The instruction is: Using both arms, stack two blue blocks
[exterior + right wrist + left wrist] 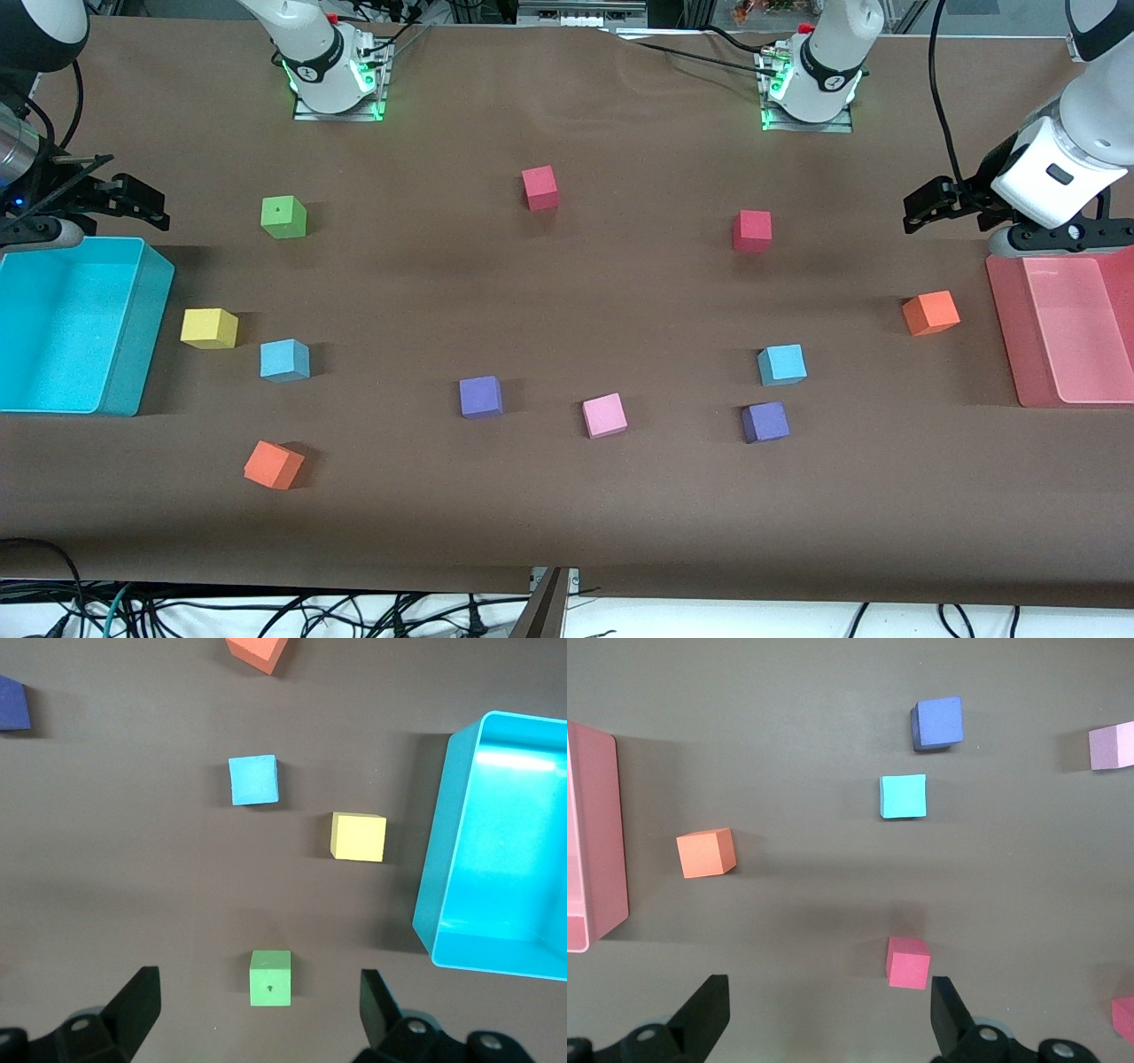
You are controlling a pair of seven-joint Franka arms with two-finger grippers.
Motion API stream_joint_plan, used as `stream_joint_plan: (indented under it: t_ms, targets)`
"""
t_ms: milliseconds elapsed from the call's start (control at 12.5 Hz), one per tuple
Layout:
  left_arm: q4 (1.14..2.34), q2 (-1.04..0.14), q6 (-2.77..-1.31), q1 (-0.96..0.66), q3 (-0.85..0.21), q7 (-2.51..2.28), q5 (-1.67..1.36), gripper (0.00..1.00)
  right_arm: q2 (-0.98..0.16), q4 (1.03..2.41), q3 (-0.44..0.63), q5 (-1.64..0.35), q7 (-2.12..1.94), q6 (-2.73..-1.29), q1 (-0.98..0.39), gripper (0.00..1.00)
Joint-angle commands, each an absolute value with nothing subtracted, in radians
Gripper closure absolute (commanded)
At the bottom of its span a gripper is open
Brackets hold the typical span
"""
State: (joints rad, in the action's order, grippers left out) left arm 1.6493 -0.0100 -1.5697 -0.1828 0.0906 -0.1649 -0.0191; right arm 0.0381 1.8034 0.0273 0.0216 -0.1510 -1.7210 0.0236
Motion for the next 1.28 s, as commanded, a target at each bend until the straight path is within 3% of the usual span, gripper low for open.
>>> stream_joint_plan:
  t_ms: [0, 1200]
  targets:
    - [1.631, -0.017, -1.543, -0.167, 0.089, -0.103, -0.011, 0.0, 0.068, 1.829, 0.026, 0.009, -0.141, -1.732, 0.021, 0.01]
    - [1.603, -0.04, -1.437, -0.152, 0.114, -0.092, -0.061, 0.0, 0.051, 1.825, 0.012, 0.011, -0.156, -1.695, 0.02, 0.01]
